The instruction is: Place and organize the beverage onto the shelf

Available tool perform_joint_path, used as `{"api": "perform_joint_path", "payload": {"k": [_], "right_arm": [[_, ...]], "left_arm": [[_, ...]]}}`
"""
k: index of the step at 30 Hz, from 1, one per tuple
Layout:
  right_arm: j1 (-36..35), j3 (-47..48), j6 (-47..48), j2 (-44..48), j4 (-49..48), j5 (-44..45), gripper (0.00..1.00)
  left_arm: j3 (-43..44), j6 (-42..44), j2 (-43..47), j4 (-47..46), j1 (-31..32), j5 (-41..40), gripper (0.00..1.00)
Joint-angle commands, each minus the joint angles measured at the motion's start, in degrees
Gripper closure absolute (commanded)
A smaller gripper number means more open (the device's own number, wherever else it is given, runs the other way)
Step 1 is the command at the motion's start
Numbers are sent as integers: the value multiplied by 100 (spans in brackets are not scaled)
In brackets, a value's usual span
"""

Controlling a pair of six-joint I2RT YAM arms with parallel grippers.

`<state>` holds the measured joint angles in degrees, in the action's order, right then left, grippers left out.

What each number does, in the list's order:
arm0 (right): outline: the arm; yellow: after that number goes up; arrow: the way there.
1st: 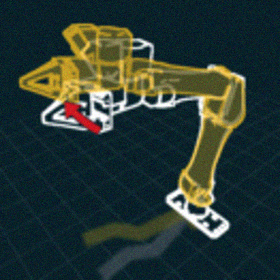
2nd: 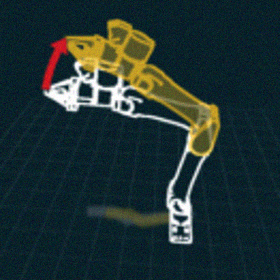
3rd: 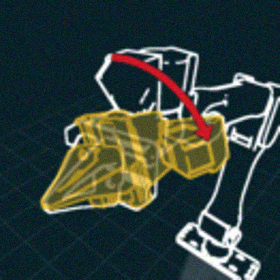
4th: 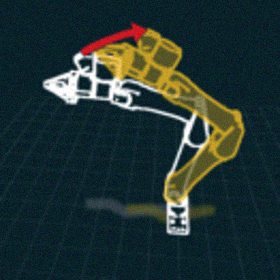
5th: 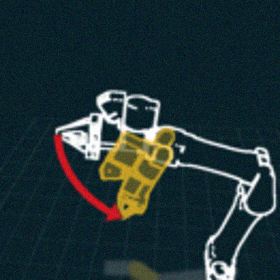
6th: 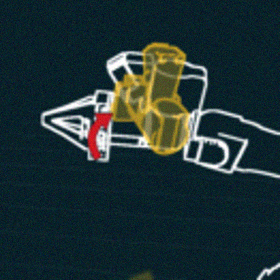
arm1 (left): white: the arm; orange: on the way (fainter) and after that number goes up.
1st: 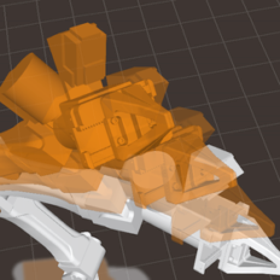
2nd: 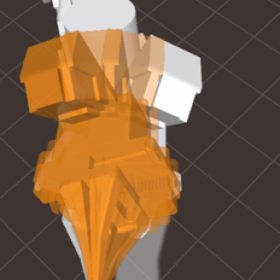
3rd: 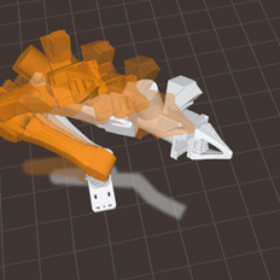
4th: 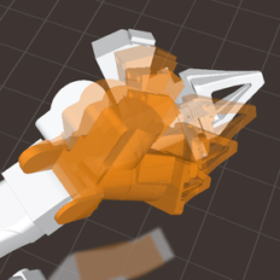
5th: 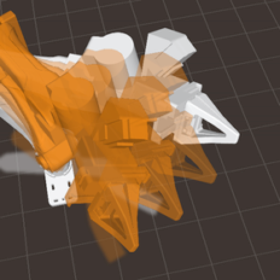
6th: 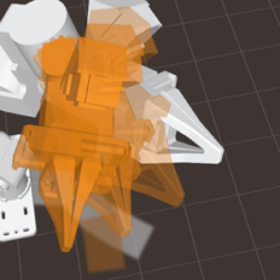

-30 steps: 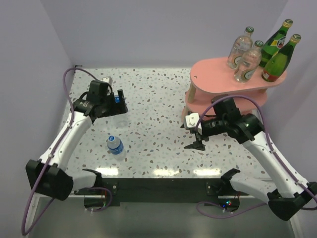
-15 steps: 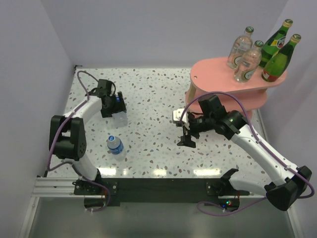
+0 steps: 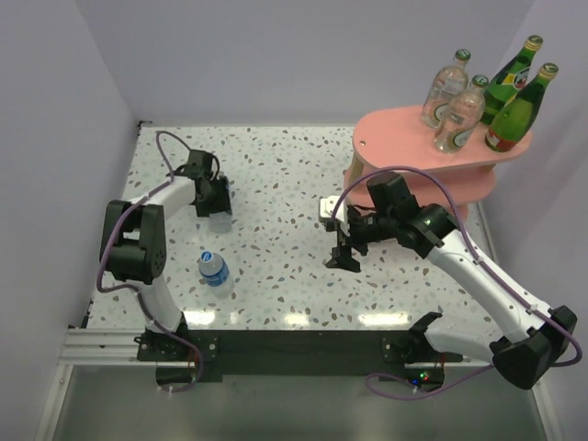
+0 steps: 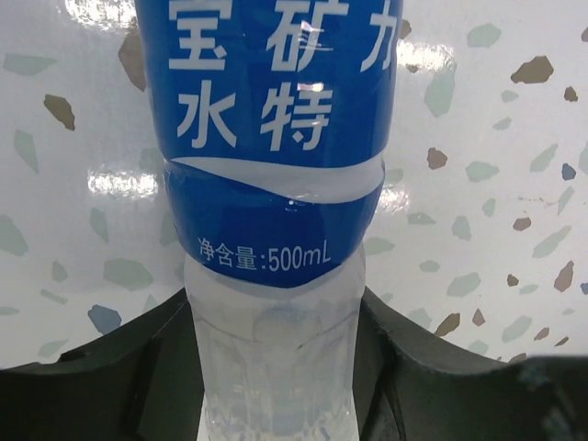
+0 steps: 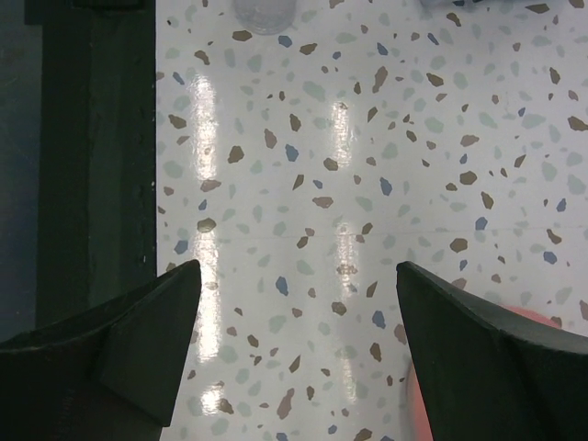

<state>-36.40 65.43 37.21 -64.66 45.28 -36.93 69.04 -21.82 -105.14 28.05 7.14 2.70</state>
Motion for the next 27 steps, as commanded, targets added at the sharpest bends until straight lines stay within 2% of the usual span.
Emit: {"api": "perform_joint_path", "payload": {"k": [1,5,10,12,16,21,22,24,27], "right_arm": [[-34,303,-450,-143,-230,-103,10],[-112,593,-882,-432,-300,-219,10],[-314,1321,-1504,-1055,-309,-297,9],[-367,1734,-1803,-1267,-413,-324,9],[-385,2447,-3206,-1707,-888,-228,9],[-394,2949,-4826,-2023,-2107,519,7],[-403,3089,-5281,-2067,-2276,885,1],[-420,3221,-5627,-2199,-2662,1186,1],[-455,3869,-6215,-2558,-2744,1583,1]], "left_arm": [[-249,643,1055,-1149,-28,195,100],[-1012,1248,2005,-2083,-28,985,100],[-1629,1462,3016,-3373,-28,1952,100],[-1762,1549,3314,-3613,-28,2313,100],[-1815,1673,3667,-4131,-28,2683,100],[-1797,1506,4036,-4676,-19,3254,100],[-1788,1427,4080,-4851,-2,3350,100],[-1788,1190,4220,-5028,85,3483,100],[-1806,952,4414,-5397,331,3483,100]]}}
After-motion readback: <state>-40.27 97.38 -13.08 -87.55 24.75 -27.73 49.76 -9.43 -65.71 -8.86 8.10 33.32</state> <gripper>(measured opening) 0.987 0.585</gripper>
